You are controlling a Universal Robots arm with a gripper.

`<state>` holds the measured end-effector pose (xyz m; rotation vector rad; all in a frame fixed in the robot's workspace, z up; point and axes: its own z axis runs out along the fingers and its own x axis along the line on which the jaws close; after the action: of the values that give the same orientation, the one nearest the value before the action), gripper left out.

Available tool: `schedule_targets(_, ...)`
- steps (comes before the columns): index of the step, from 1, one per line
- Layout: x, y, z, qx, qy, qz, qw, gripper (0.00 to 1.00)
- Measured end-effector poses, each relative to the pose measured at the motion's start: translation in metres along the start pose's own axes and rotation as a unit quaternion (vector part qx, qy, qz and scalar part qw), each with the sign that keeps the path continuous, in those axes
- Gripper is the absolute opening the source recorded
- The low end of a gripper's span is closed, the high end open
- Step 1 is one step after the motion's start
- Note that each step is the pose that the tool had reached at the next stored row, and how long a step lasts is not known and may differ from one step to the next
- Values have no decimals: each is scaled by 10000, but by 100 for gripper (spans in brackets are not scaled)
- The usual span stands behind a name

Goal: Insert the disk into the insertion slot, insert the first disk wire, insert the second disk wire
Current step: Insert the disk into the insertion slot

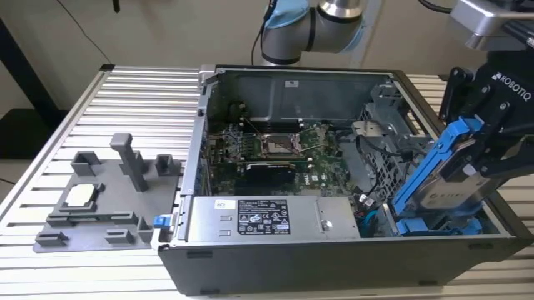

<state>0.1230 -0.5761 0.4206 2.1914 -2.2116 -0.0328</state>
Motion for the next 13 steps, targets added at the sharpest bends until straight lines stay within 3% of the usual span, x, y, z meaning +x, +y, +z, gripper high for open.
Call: schedule_targets(13, -20, -6, 170, -1, 3, -56, 10000, 33)
